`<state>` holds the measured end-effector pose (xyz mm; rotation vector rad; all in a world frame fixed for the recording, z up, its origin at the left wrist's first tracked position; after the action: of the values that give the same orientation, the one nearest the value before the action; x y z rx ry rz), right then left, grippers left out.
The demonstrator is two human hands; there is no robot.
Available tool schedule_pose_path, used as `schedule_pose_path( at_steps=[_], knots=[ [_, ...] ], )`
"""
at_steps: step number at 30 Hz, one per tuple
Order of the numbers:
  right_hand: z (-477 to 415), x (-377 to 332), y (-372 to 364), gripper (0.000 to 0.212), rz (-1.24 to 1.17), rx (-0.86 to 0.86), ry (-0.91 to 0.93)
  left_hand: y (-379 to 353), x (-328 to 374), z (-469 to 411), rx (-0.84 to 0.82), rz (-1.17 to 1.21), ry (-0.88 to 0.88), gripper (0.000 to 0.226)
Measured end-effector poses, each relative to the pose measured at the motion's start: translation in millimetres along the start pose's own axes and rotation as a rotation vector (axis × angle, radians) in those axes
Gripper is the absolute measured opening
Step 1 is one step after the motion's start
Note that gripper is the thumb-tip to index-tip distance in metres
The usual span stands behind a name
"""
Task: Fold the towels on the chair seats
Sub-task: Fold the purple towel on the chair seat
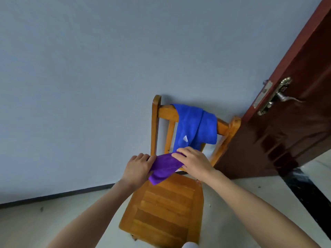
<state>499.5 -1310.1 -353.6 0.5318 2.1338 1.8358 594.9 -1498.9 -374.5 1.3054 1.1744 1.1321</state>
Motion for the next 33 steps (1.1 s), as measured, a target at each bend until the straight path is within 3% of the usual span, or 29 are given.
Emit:
schedule_pose_path(
  at_steps=[8,19,25,33],
  knots=[
    [21,43,59,0.06,0.005,0.135,0.147,52,44,-17,0.184,-0.083,0.02,0.056],
    [65,56,97,0.061,0.012,0.165,0.459,77,139,41,0.309,-0.196,0.27,0.052],
    [50,-34,91,0.05,-0.028,0.204,0.765,72,144,151,0.212,-0.214,0.576,0.053],
    [50,-212,80,0.045,-0.163,0.203,1.204,77,179,331,0.163,-0.236,1.026,0.063]
  ],
)
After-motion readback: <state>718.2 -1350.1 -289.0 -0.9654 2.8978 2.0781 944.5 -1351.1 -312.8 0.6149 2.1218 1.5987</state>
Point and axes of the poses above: each hand's wrist, its own z-axis away from the middle knuckle, its own y-axis out of the back of the hand, x = y × z, the point moved 1 cm from there along -z, towards the middle knuckle, and after that the axes turned 9 degrees about -x, right-handed, at the moved point
